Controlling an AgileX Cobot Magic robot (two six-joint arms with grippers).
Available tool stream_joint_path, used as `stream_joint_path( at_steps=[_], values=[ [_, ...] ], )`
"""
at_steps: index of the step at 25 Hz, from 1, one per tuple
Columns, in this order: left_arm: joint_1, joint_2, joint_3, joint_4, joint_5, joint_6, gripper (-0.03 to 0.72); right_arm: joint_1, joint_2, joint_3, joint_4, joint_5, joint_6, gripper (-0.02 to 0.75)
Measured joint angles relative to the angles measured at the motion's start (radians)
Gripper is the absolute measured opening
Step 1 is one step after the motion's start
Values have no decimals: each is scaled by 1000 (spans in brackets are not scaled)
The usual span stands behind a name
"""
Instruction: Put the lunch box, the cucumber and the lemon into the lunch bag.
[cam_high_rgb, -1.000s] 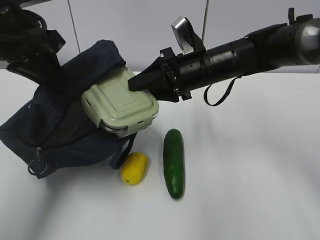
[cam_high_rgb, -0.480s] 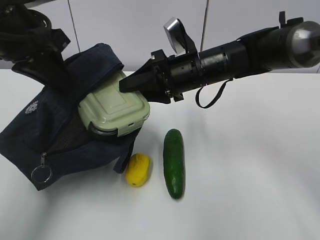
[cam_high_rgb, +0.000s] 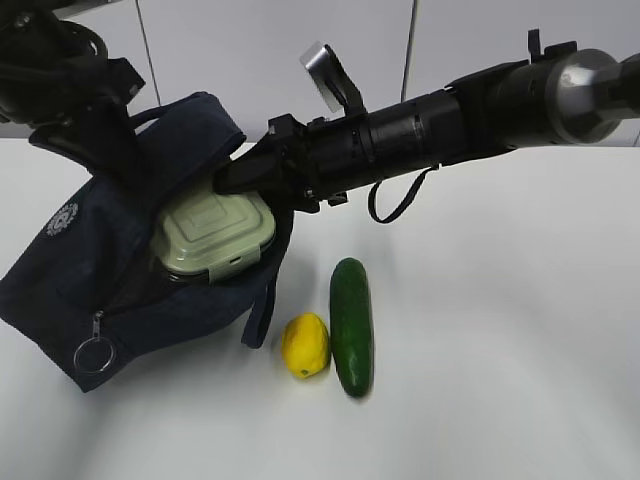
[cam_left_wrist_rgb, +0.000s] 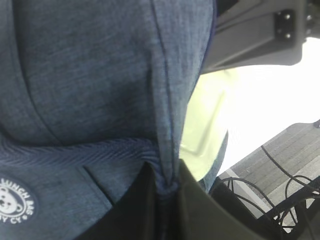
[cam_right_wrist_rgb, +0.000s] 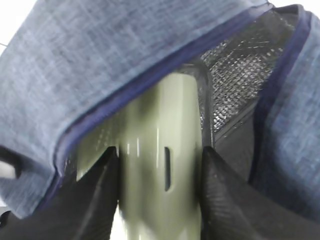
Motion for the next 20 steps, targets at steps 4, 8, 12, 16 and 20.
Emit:
stream_joint_path(
  at_steps=[4, 8, 12, 16, 20],
  values=[
    [-2, 33, 0, -28, 0, 14, 5, 19, 0, 0, 0, -47, -17, 349],
    [-2, 42, 0, -53, -8, 27, 5, 33, 0, 0, 2, -91, -30, 349],
    [-2, 42, 0, -64, -16, 31, 5, 48, 18, 0, 8, -114, -35, 349],
    [-2, 44, 0, -68, -16, 31, 5, 66, 67, 0, 31, -114, -41, 349],
    [-4, 57, 0, -70, -16, 33, 5, 95, 107, 0, 54, -116, -71, 349]
  ],
)
